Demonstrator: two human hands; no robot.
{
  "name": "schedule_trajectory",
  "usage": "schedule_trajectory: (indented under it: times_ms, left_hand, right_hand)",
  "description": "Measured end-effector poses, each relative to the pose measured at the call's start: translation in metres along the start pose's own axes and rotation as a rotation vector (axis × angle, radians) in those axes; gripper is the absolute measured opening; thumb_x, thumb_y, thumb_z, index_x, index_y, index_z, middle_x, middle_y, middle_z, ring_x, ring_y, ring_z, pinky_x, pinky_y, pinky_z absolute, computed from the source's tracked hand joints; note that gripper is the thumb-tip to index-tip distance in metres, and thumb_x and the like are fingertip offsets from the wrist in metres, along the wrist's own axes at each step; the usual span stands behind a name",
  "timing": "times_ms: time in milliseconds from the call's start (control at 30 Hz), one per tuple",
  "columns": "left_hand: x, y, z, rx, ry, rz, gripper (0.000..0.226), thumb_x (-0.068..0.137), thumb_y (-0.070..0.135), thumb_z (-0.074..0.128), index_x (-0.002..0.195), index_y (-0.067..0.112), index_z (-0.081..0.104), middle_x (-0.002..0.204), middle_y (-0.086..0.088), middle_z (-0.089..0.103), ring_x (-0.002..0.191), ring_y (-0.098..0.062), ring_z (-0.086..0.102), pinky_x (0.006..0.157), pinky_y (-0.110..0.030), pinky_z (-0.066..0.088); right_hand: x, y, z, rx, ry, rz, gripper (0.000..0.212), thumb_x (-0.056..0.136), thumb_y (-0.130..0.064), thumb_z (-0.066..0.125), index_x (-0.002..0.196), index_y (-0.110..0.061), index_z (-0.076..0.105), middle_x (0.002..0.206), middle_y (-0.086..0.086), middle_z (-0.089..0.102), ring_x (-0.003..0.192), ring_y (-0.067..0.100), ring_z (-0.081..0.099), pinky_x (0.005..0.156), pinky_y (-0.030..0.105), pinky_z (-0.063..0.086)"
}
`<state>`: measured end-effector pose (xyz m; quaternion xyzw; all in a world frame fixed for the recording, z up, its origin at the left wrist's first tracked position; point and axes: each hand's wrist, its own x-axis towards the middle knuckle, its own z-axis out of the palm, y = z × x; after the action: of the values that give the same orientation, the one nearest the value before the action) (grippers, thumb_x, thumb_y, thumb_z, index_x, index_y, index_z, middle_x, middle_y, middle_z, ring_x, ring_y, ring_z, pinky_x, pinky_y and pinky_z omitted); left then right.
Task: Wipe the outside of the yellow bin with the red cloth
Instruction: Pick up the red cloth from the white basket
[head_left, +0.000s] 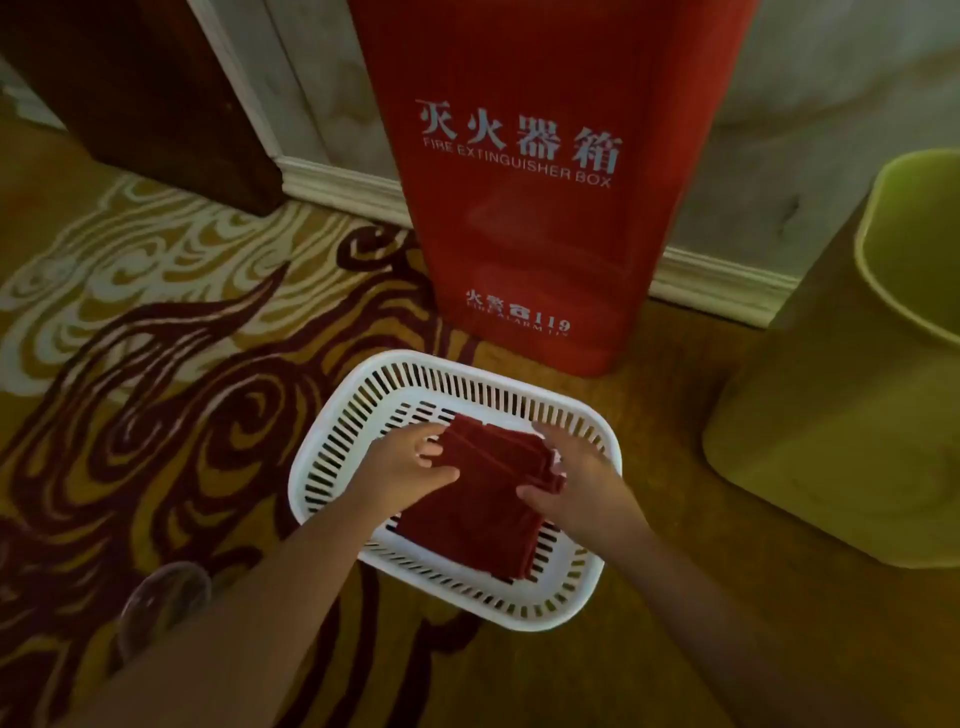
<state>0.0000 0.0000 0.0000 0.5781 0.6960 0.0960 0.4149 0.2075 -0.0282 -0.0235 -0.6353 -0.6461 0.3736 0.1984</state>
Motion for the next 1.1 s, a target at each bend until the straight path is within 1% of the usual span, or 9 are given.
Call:
schedule_trajectory:
  times_ms: [133, 367, 567, 700, 800, 900, 967, 1033, 1100]
  left_hand:
    - [0.010, -0.023, 0.011, 0.025, 0.029, -0.055, 0.061, 0.070, 0.029, 0.071, 0.127, 0.025, 0.049, 0.128, -0.003, 0.059, 0.115, -0.017, 0.055, 0.094, -0.030, 0.041]
    - [0.021, -0.055, 0.041, 0.011, 0.042, -0.143, 0.051, 0.072, 0.027, 0.067, 0.121, 0.019, 0.054, 0.125, -0.005, 0.061, 0.115, -0.022, 0.056, 0.097, -0.035, 0.042]
    - [0.036, -0.054, 0.041, -0.049, 0.031, -0.171, 0.032, 0.076, 0.023, 0.064, 0.106, 0.012, 0.065, 0.109, -0.009, 0.069, 0.100, -0.021, 0.062, 0.082, -0.025, 0.040]
    - [0.028, -0.045, 0.040, -0.274, -0.008, -0.177, 0.018, 0.077, 0.013, 0.063, 0.094, 0.013, 0.070, 0.097, -0.007, 0.070, 0.086, -0.017, 0.062, 0.077, -0.024, 0.045]
    - [0.022, -0.038, 0.035, -0.249, -0.028, -0.115, 0.018, 0.081, 0.012, 0.058, 0.096, 0.013, 0.068, 0.100, -0.008, 0.068, 0.089, -0.019, 0.062, 0.077, -0.026, 0.047]
    - [0.014, -0.031, 0.022, -0.328, -0.078, -0.086, 0.015, 0.082, 0.015, 0.056, 0.093, 0.019, 0.066, 0.101, -0.009, 0.070, 0.084, -0.017, 0.066, 0.072, -0.026, 0.052]
    - [0.007, -0.022, 0.011, -0.404, -0.110, -0.052, 0.014, 0.082, 0.016, 0.058, 0.092, 0.021, 0.066, 0.101, -0.010, 0.071, 0.086, -0.019, 0.068, 0.076, -0.030, 0.055]
    - [0.000, -0.008, 0.000, -0.448, -0.169, 0.014, 0.018, 0.082, 0.015, 0.059, 0.098, 0.018, 0.066, 0.099, -0.010, 0.072, 0.090, -0.021, 0.069, 0.083, -0.035, 0.054]
    - [-0.010, 0.010, -0.009, -0.446, -0.247, 0.102, 0.018, 0.082, 0.012, 0.059, 0.096, 0.019, 0.067, 0.092, -0.006, 0.074, 0.086, -0.019, 0.070, 0.076, -0.030, 0.056]
  right_hand:
    - [0.011, 0.008, 0.029, -0.019, -0.085, 0.070, 0.078, 0.072, -0.034, 0.072, 0.138, -0.033, 0.031, 0.136, -0.001, 0.050, 0.116, 0.017, 0.053, 0.094, 0.039, 0.048]
    - [0.032, 0.021, 0.059, -0.265, -0.152, 0.131, 0.074, 0.073, -0.031, 0.070, 0.138, -0.031, 0.034, 0.137, 0.000, 0.048, 0.127, 0.022, 0.041, 0.101, 0.043, 0.041]
    - [0.038, 0.025, 0.073, -0.351, -0.063, 0.089, 0.056, 0.076, -0.021, 0.068, 0.127, -0.026, 0.049, 0.123, 0.000, 0.052, 0.117, 0.021, 0.045, 0.094, 0.039, 0.044]
    - [0.037, 0.027, 0.071, -0.273, -0.035, 0.095, 0.037, 0.079, -0.009, 0.060, 0.113, -0.022, 0.058, 0.111, 0.001, 0.058, 0.103, 0.021, 0.056, 0.084, 0.031, 0.045]
    - [0.032, 0.028, 0.070, -0.151, 0.042, 0.155, 0.033, 0.080, -0.006, 0.058, 0.108, -0.023, 0.061, 0.110, 0.001, 0.062, 0.099, 0.019, 0.059, 0.081, 0.026, 0.043]
    - [0.027, 0.021, 0.058, -0.028, 0.071, 0.146, 0.048, 0.077, -0.011, 0.065, 0.120, -0.028, 0.054, 0.111, -0.003, 0.061, 0.105, 0.018, 0.059, 0.082, 0.025, 0.045]
    - [0.024, 0.014, 0.040, -0.028, 0.083, 0.080, 0.075, 0.072, -0.021, 0.072, 0.136, -0.035, 0.036, 0.130, -0.001, 0.051, 0.124, 0.022, 0.046, 0.096, 0.035, 0.042]
    - [0.021, 0.001, 0.014, -0.062, 0.107, -0.056, 0.100, 0.066, -0.028, 0.078, 0.142, -0.042, 0.015, 0.151, 0.001, 0.027, 0.139, 0.020, 0.023, 0.111, 0.041, 0.024]
    - [0.017, -0.014, -0.013, -0.026, 0.053, -0.192, 0.105, 0.065, -0.028, 0.080, 0.137, -0.049, 0.006, 0.156, -0.004, 0.012, 0.139, 0.010, 0.009, 0.111, 0.035, 0.013]
